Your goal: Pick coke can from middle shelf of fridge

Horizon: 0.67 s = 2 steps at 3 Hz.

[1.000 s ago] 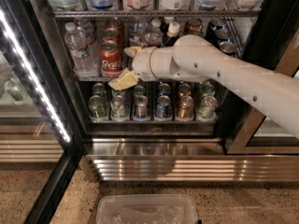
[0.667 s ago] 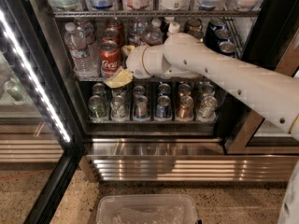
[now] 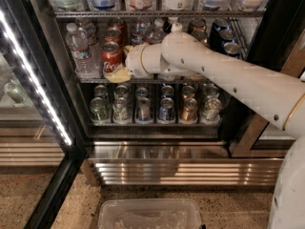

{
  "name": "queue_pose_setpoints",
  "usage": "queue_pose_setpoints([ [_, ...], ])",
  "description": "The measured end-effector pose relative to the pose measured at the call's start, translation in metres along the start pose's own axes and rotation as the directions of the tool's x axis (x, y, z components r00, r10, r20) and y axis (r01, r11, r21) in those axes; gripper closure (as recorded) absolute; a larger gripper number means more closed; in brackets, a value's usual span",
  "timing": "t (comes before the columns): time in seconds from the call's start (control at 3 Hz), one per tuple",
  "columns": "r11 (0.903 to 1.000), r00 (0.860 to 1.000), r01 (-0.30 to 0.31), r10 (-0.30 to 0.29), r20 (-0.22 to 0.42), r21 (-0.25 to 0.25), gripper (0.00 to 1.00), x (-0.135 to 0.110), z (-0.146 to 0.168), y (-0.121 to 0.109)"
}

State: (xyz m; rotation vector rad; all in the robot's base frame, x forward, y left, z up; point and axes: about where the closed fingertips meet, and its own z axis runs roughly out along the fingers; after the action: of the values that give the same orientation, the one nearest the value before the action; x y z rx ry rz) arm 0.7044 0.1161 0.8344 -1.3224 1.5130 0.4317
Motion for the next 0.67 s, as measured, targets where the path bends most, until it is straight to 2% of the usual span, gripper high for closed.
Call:
queue_pose_setpoints([
  [0.33, 0.9999, 1.0, 0.011, -0.011, 0.011, -0.001, 0.58, -0.0051, 0.0144, -0.0024],
  [0.67, 0.9999, 1.0, 0.016, -0.016, 0.021, -0.003, 0.81, -0.0106, 0.0224, -0.0031],
])
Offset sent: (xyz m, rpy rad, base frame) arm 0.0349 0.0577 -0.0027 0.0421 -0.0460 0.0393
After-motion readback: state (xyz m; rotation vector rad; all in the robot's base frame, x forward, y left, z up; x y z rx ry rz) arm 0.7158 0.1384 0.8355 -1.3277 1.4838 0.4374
